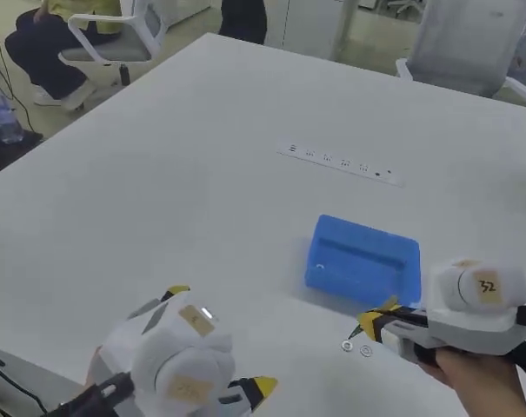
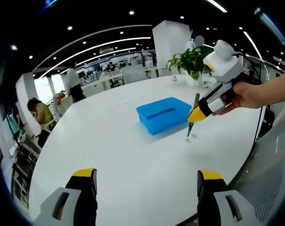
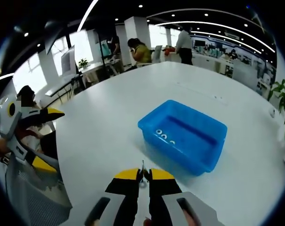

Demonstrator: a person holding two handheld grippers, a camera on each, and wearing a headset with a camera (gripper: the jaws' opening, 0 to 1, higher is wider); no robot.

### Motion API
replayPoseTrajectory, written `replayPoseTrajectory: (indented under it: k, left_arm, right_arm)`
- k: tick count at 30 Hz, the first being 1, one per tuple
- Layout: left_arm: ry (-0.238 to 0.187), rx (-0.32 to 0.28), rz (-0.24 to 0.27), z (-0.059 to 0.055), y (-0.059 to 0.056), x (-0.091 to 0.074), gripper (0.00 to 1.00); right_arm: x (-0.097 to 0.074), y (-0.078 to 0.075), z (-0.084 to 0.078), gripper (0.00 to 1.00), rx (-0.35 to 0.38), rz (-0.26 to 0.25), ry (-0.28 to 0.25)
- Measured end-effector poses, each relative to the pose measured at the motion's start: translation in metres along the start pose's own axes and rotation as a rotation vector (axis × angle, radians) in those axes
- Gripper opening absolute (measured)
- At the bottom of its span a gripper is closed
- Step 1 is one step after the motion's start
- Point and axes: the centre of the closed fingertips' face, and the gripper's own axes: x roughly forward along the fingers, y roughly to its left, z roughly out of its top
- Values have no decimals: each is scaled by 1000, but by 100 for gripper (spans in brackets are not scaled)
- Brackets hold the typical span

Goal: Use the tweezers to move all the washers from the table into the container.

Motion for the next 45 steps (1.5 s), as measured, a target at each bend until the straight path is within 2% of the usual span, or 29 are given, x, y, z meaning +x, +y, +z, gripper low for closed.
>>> replayPoseTrajectory:
  k: [8, 22, 30, 34, 39, 45]
  left_arm:
    - [-25, -14, -13, 5, -2, -2, 91]
    - [-34, -19, -21, 7, -3, -3, 93]
    - [-39, -19, -30, 7, -5, -2, 94]
    - [-32, -12, -32, 6, -6, -2, 94]
    - [-33, -13, -26, 6, -4, -3, 93]
    - [-47, -25, -18, 8, -2, -3, 93]
  right_arm:
    - [0, 0, -5, 4, 19, -6, 3]
    - [5, 2, -5, 4, 21, -9, 2]
    - [5, 4, -7, 3, -6, -14, 4]
    - [5, 2, -7, 2, -24, -31, 12]
    - [5, 2, -5, 2, 15, -23, 24]
    - [-2, 5, 5, 2, 3, -21, 2]
